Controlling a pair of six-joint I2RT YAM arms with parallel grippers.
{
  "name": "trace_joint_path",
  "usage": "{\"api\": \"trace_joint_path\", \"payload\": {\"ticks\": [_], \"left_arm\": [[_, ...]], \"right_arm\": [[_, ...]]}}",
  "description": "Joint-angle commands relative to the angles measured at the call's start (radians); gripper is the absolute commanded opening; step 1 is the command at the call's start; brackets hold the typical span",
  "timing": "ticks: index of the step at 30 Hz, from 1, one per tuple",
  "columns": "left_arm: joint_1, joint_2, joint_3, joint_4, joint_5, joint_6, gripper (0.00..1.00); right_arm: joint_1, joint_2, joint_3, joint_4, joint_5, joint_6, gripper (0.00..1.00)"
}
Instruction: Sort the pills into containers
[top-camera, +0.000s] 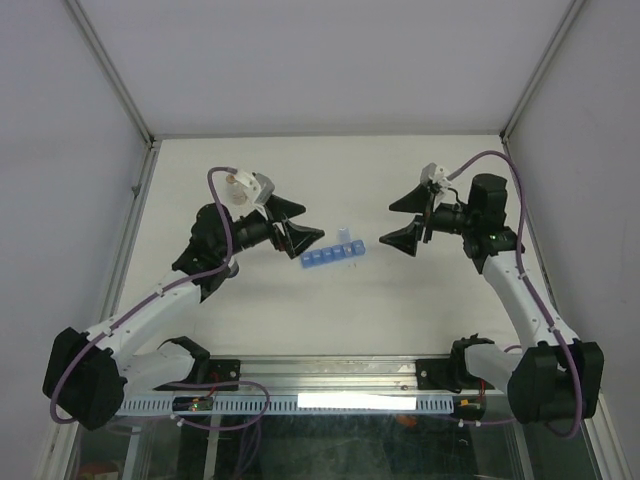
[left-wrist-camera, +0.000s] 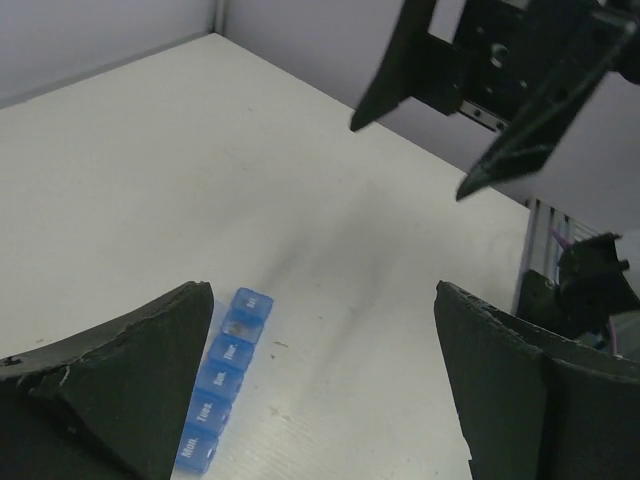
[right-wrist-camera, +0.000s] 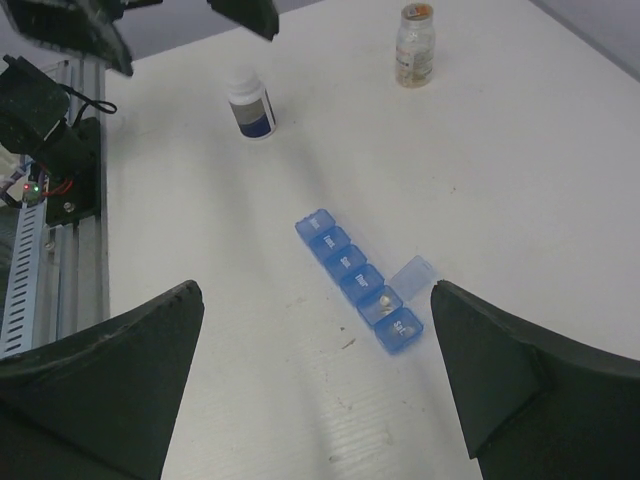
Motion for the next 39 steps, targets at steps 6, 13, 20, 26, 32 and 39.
{"api": "trace_joint_path", "payload": {"ticks": [6,13,20,26,32,39], "left_arm": [[-0.069,-0.017,-0.2,0.37,0.088,0.11,0.98],[-0.097,0.131,-0.273,0.468,0.055,0.193,0.99],[-0.227,0.236,-0.225,0.297,-0.115,0.518,0.99],[-0.225,0.35,-0.126,0.164,-0.199,0.538,0.99],[-0.223,0.463,0.0,-0.025,-0.283,0.561,0.99],[-0.221,0.539,0.083,-0.159,-0.313,0.609,0.98]], "right_arm": [[-0.028,0.076,0.052,0.008,-0.111,-0.006,1.0],[0.017,0.236,0.194,-0.343,0.051,-0.351,1.0],[0.08,0.462,0.339,-0.479,0.256,-0.516,0.98],[0.081,0.613,0.45,-0.492,0.294,-0.502,0.94],[0.08,0.749,0.573,-0.513,0.247,-0.413,0.86],[0.084,0.825,0.625,-0.5,0.247,-0.346,0.79]]}}
